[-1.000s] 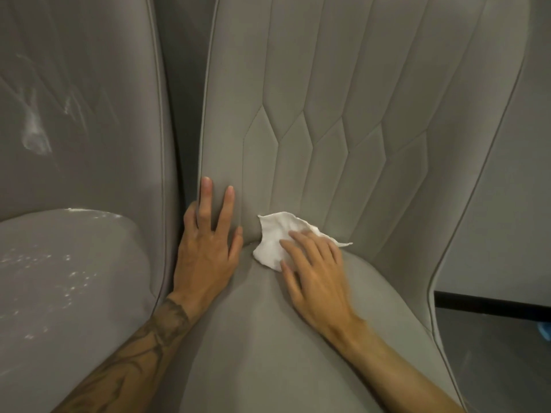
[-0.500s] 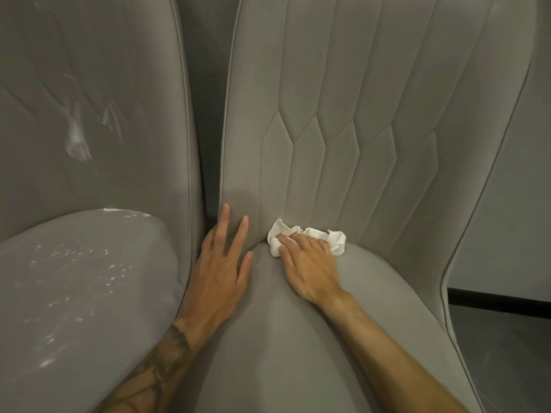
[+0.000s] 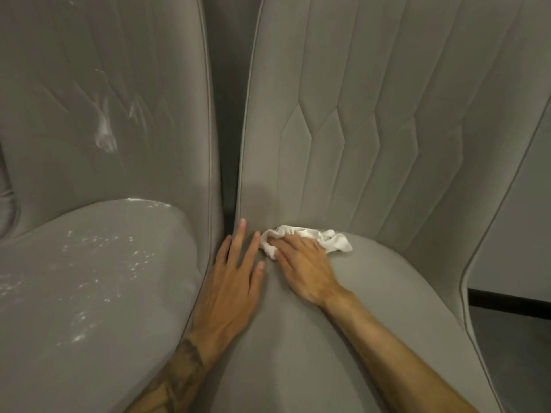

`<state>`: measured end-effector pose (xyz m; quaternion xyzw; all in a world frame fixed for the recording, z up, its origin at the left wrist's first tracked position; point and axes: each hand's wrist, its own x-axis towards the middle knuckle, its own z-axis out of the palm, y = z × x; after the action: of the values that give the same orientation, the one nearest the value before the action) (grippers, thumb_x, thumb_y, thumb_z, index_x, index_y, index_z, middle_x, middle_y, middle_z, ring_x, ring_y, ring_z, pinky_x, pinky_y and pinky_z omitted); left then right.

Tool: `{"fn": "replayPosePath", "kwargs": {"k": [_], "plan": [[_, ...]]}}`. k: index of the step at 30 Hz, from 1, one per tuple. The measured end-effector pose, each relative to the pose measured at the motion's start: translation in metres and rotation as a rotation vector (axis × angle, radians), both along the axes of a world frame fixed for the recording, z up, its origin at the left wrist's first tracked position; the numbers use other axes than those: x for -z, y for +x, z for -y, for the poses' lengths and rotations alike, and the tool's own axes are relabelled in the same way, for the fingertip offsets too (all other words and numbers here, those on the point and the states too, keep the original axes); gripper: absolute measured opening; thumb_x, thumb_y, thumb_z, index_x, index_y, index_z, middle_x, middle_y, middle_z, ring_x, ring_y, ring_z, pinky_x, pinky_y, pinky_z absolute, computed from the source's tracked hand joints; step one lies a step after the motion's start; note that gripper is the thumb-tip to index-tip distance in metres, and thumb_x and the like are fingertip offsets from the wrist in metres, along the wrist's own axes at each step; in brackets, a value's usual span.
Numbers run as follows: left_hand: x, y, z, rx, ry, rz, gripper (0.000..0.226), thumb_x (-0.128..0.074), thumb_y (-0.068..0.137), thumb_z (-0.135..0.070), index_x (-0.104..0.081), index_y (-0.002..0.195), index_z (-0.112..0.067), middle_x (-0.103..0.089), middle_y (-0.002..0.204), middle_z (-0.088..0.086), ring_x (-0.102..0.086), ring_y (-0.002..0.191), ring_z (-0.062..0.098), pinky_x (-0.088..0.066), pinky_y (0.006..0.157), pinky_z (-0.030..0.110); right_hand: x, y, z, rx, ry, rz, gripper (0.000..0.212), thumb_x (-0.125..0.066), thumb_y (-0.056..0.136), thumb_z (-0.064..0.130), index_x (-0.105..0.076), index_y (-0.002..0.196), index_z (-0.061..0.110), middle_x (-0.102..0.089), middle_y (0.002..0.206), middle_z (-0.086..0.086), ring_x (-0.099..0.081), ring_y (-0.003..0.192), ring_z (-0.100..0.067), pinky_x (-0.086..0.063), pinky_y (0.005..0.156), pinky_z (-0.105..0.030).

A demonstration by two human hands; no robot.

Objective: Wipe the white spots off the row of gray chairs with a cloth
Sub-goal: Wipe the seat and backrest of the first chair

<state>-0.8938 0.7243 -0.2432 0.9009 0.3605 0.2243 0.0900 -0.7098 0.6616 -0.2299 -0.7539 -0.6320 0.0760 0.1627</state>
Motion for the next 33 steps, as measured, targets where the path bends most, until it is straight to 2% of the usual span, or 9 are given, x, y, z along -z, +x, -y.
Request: {"fn": "replayPosePath", "kwargs": {"k": [3,6,13,16,19,22,25,28,33], "plan": [[-0.001,0.000,0.000,0.014,-0.011,0.020,0.060,-0.024,0.110,-0.045,-0.022,0.167,-0.024,0.005,0.176,-0.008,-0.017,0.160,0.020,-0.015,0.129,0.033,-0.002,0.023,0.007,0.091,-0.039,0.127,0.042,-0.029,0.111,0.043,-0.050,0.147,0.037,-0.051,0.154,0.011,-0.038,0.147,-0.014,-0.027,0.117,-0.039],[0.000,0.001,-0.001,0.010,-0.020,0.007,0.062,-0.022,0.109,-0.047,-0.019,0.167,-0.025,0.007,0.176,-0.008,-0.015,0.161,0.020,-0.017,0.130,0.035,-0.005,0.023,0.005,0.220,-0.068,0.115,0.040,-0.031,0.108,0.046,-0.054,0.140,0.036,-0.049,0.154,0.008,-0.037,0.146,-0.017,-0.024,0.118,-0.042],[0.000,-0.001,-0.002,0.027,-0.056,0.011,0.062,-0.016,0.110,-0.050,-0.016,0.168,-0.026,0.009,0.176,-0.009,-0.012,0.162,0.019,-0.023,0.130,0.042,-0.006,-0.017,0.007,0.069,-0.018,0.059,0.048,-0.025,0.106,0.057,-0.051,0.144,0.044,-0.051,0.149,0.015,-0.043,0.143,-0.014,-0.030,0.116,-0.041],[0.001,-0.001,-0.003,0.026,-0.053,0.013,0.062,-0.017,0.110,-0.049,-0.016,0.168,-0.026,0.008,0.176,-0.008,-0.012,0.162,0.019,-0.024,0.129,0.043,-0.013,0.008,0.005,0.141,-0.080,0.118,0.049,-0.029,0.102,0.069,-0.049,0.143,0.049,-0.050,0.152,0.010,-0.041,0.144,-0.020,-0.027,0.117,-0.047],[0.001,0.001,-0.004,0.023,-0.051,0.018,0.062,-0.016,0.110,-0.050,-0.015,0.168,-0.026,0.008,0.176,-0.008,-0.011,0.162,0.019,-0.022,0.130,0.042,-0.013,0.000,0.001,0.217,-0.069,0.127,0.057,-0.026,0.097,0.073,-0.051,0.139,0.043,-0.054,0.146,0.007,-0.045,0.140,-0.022,-0.027,0.115,-0.049],[0.003,0.000,-0.003,0.025,-0.044,0.043,0.060,-0.020,0.112,-0.048,-0.016,0.168,-0.027,0.007,0.176,-0.009,-0.012,0.162,0.017,-0.020,0.130,0.039,-0.002,-0.028,0.004,0.106,-0.065,0.088,0.070,-0.016,0.094,0.066,-0.050,0.146,0.034,-0.052,0.149,0.007,-0.045,0.140,-0.022,-0.026,0.117,-0.045],[0.005,-0.001,-0.004,0.030,-0.015,0.048,0.058,-0.021,0.112,-0.046,-0.016,0.167,-0.028,0.005,0.176,-0.009,-0.013,0.161,0.015,-0.019,0.130,0.037,-0.007,-0.008,0.006,0.038,-0.065,0.047,0.055,-0.023,0.104,0.060,-0.046,0.150,0.040,-0.048,0.154,0.010,-0.040,0.145,-0.018,-0.035,0.117,-0.045],[0.007,0.000,-0.004,0.022,0.001,0.048,0.057,-0.021,0.112,-0.045,-0.014,0.167,-0.031,0.005,0.176,-0.009,-0.016,0.161,0.016,-0.020,0.129,0.037,-0.013,0.018,0.002,0.091,-0.115,0.105,0.048,-0.025,0.107,0.059,-0.043,0.149,0.045,-0.044,0.158,0.007,-0.035,0.150,-0.018,-0.030,0.119,-0.046],[0.008,0.001,-0.005,0.016,-0.011,0.046,0.059,-0.017,0.112,-0.049,-0.014,0.168,-0.030,0.007,0.176,-0.010,-0.016,0.161,0.019,-0.021,0.129,0.038,-0.004,0.005,-0.002,0.233,-0.058,0.065,0.051,-0.028,0.109,0.051,-0.051,0.149,0.030,-0.044,0.160,0.000,-0.032,0.153,-0.025,-0.025,0.120,-0.043]]}}
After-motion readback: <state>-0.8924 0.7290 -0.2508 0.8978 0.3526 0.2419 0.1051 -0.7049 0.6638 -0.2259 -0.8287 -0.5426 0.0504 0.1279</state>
